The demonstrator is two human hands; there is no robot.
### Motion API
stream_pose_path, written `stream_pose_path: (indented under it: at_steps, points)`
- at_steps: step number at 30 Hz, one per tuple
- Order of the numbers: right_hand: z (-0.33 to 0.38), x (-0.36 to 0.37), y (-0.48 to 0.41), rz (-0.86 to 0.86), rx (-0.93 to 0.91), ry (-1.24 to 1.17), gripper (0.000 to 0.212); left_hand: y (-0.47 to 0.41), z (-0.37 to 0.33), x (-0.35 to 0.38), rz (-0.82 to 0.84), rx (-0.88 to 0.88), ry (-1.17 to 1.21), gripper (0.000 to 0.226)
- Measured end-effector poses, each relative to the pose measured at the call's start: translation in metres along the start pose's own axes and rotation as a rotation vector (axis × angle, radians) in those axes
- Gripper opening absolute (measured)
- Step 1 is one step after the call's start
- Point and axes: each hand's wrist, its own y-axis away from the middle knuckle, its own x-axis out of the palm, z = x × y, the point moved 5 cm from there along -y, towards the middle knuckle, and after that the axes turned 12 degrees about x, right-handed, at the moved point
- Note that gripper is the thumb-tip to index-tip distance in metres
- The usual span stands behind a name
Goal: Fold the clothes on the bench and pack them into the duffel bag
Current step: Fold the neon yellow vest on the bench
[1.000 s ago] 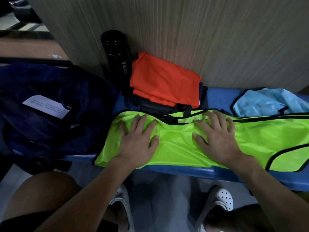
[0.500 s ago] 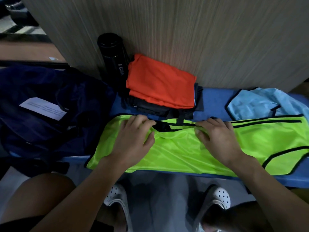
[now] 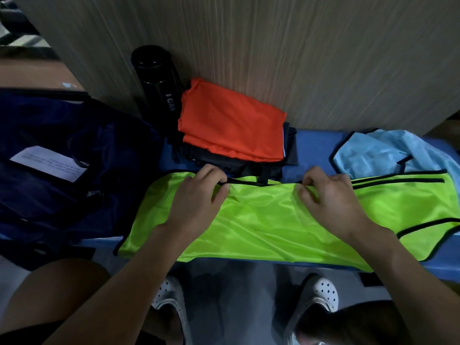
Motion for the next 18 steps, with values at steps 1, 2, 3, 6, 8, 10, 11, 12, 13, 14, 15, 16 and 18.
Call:
stream_pose_path:
  at_steps: [1, 2, 3, 6, 8, 10, 11, 12, 13, 14, 15, 16, 18]
  points:
    - [-0.002, -0.001, -0.001, 0.011, 0.002, -0.021, 0.016, -0.001, 0.001, -0.001, -0.009, -0.029, 0.007, 0.006]
    - [-0.003, -0.002, -0.002, 0.014, -0.003, -0.034, 0.020, -0.001, 0.001, -0.001, -0.015, -0.056, 0.014, 0.006]
    - [-0.004, -0.003, -0.002, 0.005, -0.012, -0.039, 0.024, -0.002, 0.002, -0.001, -0.023, -0.077, 0.034, 0.007]
    - [-0.006, -0.009, -0.007, -0.095, -0.012, -0.057, 0.029, -0.006, 0.003, -0.001, -0.086, -0.117, 0.134, 0.007]
    - [-0.006, -0.013, -0.012, -0.198, 0.026, -0.059, 0.027, -0.009, 0.004, -0.002, -0.138, -0.142, 0.180, 0.015]
    - [-0.010, -0.011, -0.017, -0.237, 0.113, -0.029, 0.031, -0.009, 0.001, -0.003, -0.160, -0.149, 0.255, 0.034]
    - [-0.012, -0.007, -0.018, -0.231, 0.155, 0.004, 0.035, -0.007, 0.000, -0.003, -0.155, -0.153, 0.278, 0.042]
    - [-0.013, -0.003, -0.016, -0.222, 0.177, 0.040, 0.040, -0.004, -0.002, -0.004, -0.146, -0.157, 0.277, 0.047]
    - [-0.011, -0.001, -0.013, -0.222, 0.173, 0.071, 0.044, -0.001, -0.004, -0.005, -0.139, -0.158, 0.264, 0.048]
    - [-0.006, -0.001, -0.009, -0.233, 0.143, 0.092, 0.045, 0.003, -0.006, -0.007, -0.139, -0.154, 0.248, 0.046]
    - [0.002, -0.002, -0.003, -0.249, 0.090, 0.103, 0.044, 0.007, -0.007, -0.010, -0.145, -0.142, 0.223, 0.040]
    - [0.011, -0.004, 0.004, -0.256, 0.016, 0.108, 0.041, 0.011, -0.007, -0.014, -0.155, -0.121, 0.186, 0.034]
    - [0.029, -0.003, 0.020, -0.213, -0.157, 0.102, 0.035, 0.019, -0.001, -0.021, -0.155, -0.093, 0.093, 0.022]
